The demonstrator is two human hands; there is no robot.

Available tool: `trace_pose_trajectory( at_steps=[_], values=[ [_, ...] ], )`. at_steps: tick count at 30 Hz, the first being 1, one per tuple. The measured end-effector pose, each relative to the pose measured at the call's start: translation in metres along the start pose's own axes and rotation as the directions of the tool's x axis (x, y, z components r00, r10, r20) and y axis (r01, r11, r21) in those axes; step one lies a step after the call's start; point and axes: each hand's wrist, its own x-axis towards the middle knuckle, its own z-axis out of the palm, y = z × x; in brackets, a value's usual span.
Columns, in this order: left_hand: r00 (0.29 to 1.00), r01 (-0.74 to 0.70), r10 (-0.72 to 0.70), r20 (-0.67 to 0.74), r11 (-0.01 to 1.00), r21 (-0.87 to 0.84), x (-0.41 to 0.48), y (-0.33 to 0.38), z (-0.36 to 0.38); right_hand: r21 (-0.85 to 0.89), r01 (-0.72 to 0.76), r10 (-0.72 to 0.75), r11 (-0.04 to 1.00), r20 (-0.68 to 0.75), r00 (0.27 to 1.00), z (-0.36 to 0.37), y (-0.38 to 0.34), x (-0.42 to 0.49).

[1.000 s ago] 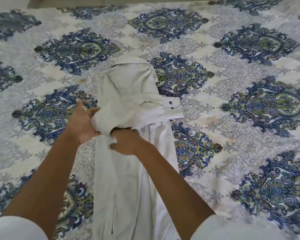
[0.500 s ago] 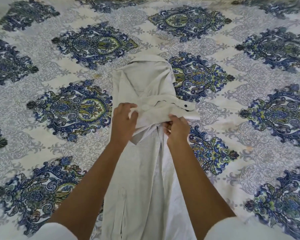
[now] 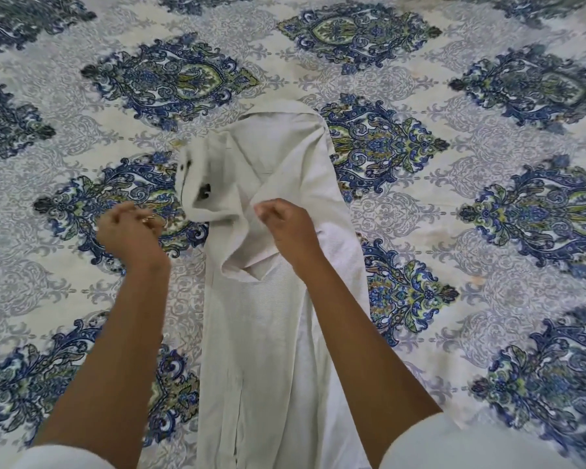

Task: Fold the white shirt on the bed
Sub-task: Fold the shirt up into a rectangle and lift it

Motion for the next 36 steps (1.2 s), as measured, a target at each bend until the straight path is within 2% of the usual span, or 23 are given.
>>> trace_pose_trajectory(
  at_steps=[2, 3, 5, 6, 8, 10, 11, 12, 13, 15, 17, 19, 22, 23, 24, 26, 28, 29, 30, 31, 32, 34, 36],
  values=[
    [0.978, -0.208, 0.207, 0.025, 0.966, 0.154, 0.005, 0.005, 0.000, -0.054, -0.094, 0.086, 0.994, -0.127, 0.988, -0.013, 0.018, 0.001],
    [0.939, -0.345, 0.326, 0.113, 0.893, 0.288, -0.001, 0.003, 0.004, -0.066, -0.143, 0.126, 0.988, -0.210, 0.969, -0.020, 0.027, 0.003],
    [0.781, -0.624, 0.506, 0.366, 0.623, 0.471, -0.020, -0.007, 0.018, -0.038, -0.199, 0.172, 0.979, -0.365, 0.915, -0.036, 0.040, 0.009],
    [0.688, -0.725, 0.527, 0.498, 0.492, 0.482, -0.031, -0.013, 0.028, -0.009, -0.211, 0.189, 0.977, -0.407, 0.893, -0.045, 0.042, 0.013],
    [0.499, -0.866, 0.480, 0.722, 0.313, 0.391, -0.048, -0.024, 0.052, 0.024, -0.230, 0.218, 0.973, -0.423, 0.879, -0.064, 0.042, 0.025],
    [0.318, -0.948, 0.412, 0.854, 0.118, 0.297, -0.050, -0.036, 0.079, -0.018, -0.262, 0.235, 0.965, -0.389, 0.891, -0.081, 0.040, 0.038],
    [0.275, -0.959, 0.354, 0.894, 0.037, 0.281, -0.048, -0.043, 0.095, -0.045, -0.274, 0.240, 0.961, -0.364, 0.900, -0.088, 0.039, 0.046],
    [0.278, -0.956, 0.269, 0.922, -0.014, 0.292, -0.047, -0.049, 0.109, -0.074, -0.278, 0.237, 0.958, -0.345, 0.908, -0.093, 0.040, 0.053],
    [0.315, -0.944, 0.178, 0.932, -0.042, 0.327, -0.045, -0.054, 0.125, -0.112, -0.277, 0.227, 0.954, -0.333, 0.915, -0.098, 0.041, 0.064],
    [0.463, -0.885, 0.003, 0.887, -0.051, 0.462, -0.037, -0.062, 0.154, -0.183, -0.274, 0.208, 0.944, -0.317, 0.926, -0.105, 0.039, 0.081],
    [0.589, -0.804, -0.136, 0.797, 0.000, 0.595, -0.027, -0.064, 0.178, -0.202, -0.254, 0.187, 0.946, -0.302, 0.935, -0.109, 0.033, 0.093],
    [0.633, -0.737, -0.238, 0.737, 0.109, 0.667, -0.019, -0.061, 0.198, -0.228, -0.222, 0.152, 0.948, -0.288, 0.946, -0.109, 0.030, 0.097],
    [0.549, -0.595, -0.356, 0.756, 0.469, 0.653, -0.015, -0.051, 0.218, -0.327, -0.156, 0.092, 0.932, -0.202, 0.975, -0.104, 0.032, 0.085],
    [0.518, -0.563, -0.384, 0.764, 0.520, 0.643, -0.014, -0.048, 0.223, -0.350, -0.140, 0.086, 0.926, -0.165, 0.982, -0.102, 0.034, 0.078],
    [0.499, -0.570, -0.397, 0.770, 0.518, 0.637, -0.012, -0.047, 0.230, -0.364, -0.127, 0.079, 0.923, -0.144, 0.986, -0.100, 0.038, 0.073],
    [0.491, -0.596, -0.462, 0.739, 0.441, 0.672, -0.013, -0.047, 0.243, -0.393, -0.119, 0.067, 0.912, -0.145, 0.987, -0.098, 0.044, 0.067],
    [0.567, -0.581, -0.449, 0.691, 0.377, 0.721, -0.015, -0.045, 0.252, -0.407, -0.102, 0.051, 0.908, -0.134, 0.990, -0.097, 0.048, 0.062],
    [0.576, -0.530, -0.443, 0.687, 0.437, 0.727, -0.014, -0.044, 0.253, -0.410, -0.084, 0.038, 0.908, -0.119, 0.992, -0.099, 0.050, 0.059],
    [0.573, -0.437, -0.440, 0.691, 0.549, 0.713, -0.012, -0.042, 0.256, -0.420, -0.077, 0.034, 0.904, -0.110, 0.993, -0.101, 0.051, 0.054],
    [0.559, -0.338, -0.447, 0.698, 0.646, 0.684, -0.012, -0.040, 0.256, -0.432, -0.083, 0.042, 0.898, -0.106, 0.994, -0.105, 0.055, 0.047],
    [0.530, -0.288, -0.452, 0.718, 0.700, 0.654, -0.013, -0.040, 0.256, -0.446, -0.097, 0.055, 0.890, -0.106, 0.993, -0.108, 0.059, 0.039],
    [0.494, -0.375, -0.412, 0.765, 0.693, 0.616, -0.017, -0.046, 0.260, -0.503, -0.133, 0.071, 0.854, -0.140, 0.988, -0.112, 0.072, 0.021],
    [0.457, -0.576, -0.385, 0.802, 0.559, 0.597, -0.027, -0.050, 0.263, -0.549, -0.165, 0.059, 0.819, -0.206, 0.977, -0.108, 0.085, 0.004]
  ],
)
